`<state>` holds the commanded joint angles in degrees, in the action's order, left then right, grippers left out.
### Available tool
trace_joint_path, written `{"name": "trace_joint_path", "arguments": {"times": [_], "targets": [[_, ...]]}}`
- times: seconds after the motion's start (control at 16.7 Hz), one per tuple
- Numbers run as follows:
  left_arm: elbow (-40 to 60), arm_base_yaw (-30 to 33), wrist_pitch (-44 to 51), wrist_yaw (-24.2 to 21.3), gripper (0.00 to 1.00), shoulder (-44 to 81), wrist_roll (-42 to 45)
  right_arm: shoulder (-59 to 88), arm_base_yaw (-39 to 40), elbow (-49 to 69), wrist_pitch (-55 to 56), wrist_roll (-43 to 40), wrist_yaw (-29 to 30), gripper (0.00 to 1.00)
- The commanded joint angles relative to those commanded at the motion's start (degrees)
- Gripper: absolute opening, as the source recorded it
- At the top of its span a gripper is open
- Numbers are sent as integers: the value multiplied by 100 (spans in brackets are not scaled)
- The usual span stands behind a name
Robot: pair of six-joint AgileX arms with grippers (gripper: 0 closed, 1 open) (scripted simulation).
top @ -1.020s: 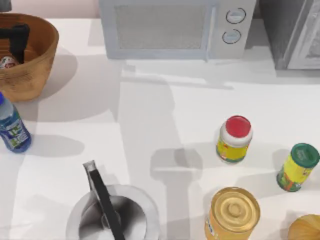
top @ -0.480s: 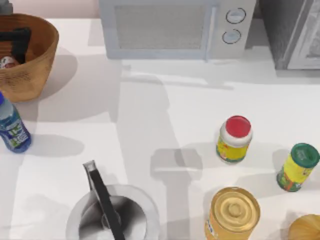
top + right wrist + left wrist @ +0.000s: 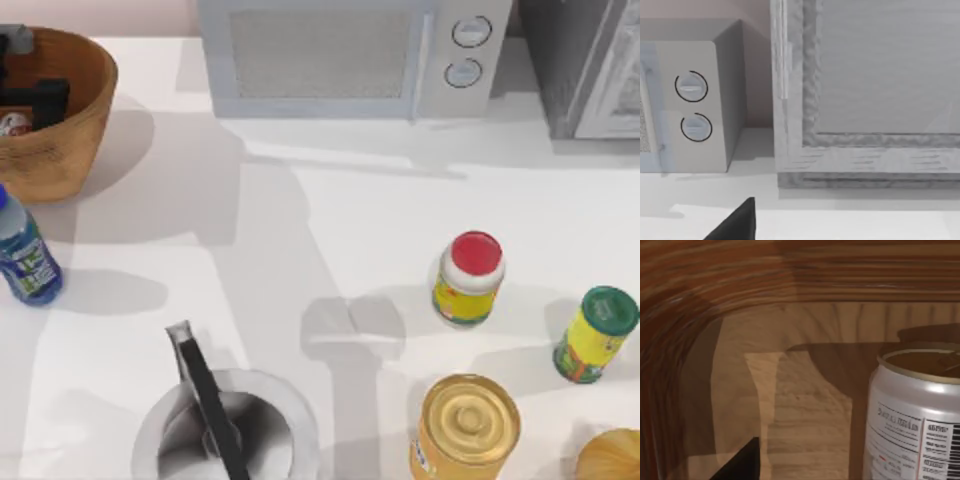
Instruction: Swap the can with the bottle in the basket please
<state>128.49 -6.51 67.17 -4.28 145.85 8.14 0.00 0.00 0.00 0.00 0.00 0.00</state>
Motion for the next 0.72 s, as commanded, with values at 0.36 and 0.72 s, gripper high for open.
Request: {"name": "trace_joint_path", "arguments": {"times": [0.36,0.72], "targets": [[0,0,0,0,77,0,0,0,0,0,0,0,0,100],[0,0,0,0,32,0,0,0,0,0,0,0,0,100]]}}
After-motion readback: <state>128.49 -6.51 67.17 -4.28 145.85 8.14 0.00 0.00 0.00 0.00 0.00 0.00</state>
